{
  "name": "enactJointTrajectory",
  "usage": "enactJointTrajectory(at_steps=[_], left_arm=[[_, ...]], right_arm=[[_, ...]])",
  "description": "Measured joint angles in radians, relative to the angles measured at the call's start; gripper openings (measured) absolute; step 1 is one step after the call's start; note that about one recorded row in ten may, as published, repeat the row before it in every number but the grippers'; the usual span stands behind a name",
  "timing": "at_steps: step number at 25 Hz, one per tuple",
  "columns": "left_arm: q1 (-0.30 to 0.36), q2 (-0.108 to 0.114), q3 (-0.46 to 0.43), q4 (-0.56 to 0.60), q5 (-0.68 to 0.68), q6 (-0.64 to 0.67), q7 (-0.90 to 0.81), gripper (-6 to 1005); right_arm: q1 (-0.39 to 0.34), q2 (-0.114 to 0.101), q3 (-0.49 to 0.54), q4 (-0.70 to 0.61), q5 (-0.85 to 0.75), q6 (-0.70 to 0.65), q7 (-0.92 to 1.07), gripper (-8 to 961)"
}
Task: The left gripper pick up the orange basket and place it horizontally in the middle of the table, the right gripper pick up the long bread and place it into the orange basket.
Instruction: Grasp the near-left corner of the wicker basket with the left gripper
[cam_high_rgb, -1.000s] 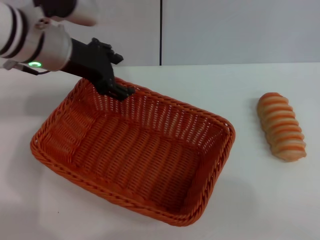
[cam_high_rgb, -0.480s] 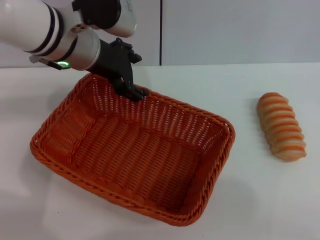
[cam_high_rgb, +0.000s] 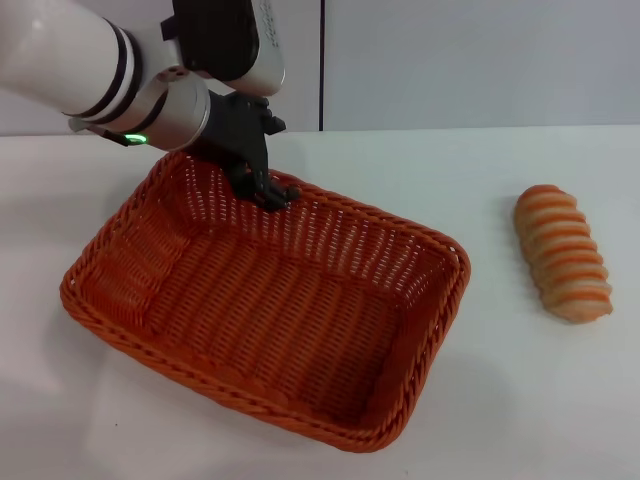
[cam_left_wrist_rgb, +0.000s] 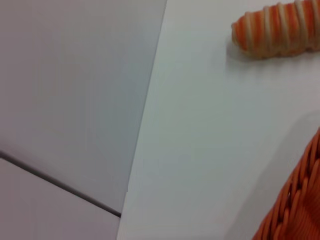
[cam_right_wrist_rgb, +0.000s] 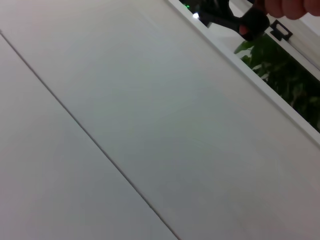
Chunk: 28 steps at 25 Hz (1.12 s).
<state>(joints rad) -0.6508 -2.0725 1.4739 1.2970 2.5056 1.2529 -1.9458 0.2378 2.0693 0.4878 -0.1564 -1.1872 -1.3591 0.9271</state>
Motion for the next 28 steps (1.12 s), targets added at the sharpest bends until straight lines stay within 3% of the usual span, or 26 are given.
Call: enactJointTrajectory(at_steps=[15, 28], left_arm=[[-0.001, 0.000, 0.028, -0.005, 0.018, 0.022, 0.006, 825], [-0.014, -0.002, 0.047, -0.070, 0.017, -0.004, 0.005, 664]], right_arm=[[-0.001, -0.003, 0.011, -0.008, 0.002, 0.035, 0.065, 833], [-0.004, -0.003, 0.011, -0.007, 0.001, 0.037, 0.092, 832]])
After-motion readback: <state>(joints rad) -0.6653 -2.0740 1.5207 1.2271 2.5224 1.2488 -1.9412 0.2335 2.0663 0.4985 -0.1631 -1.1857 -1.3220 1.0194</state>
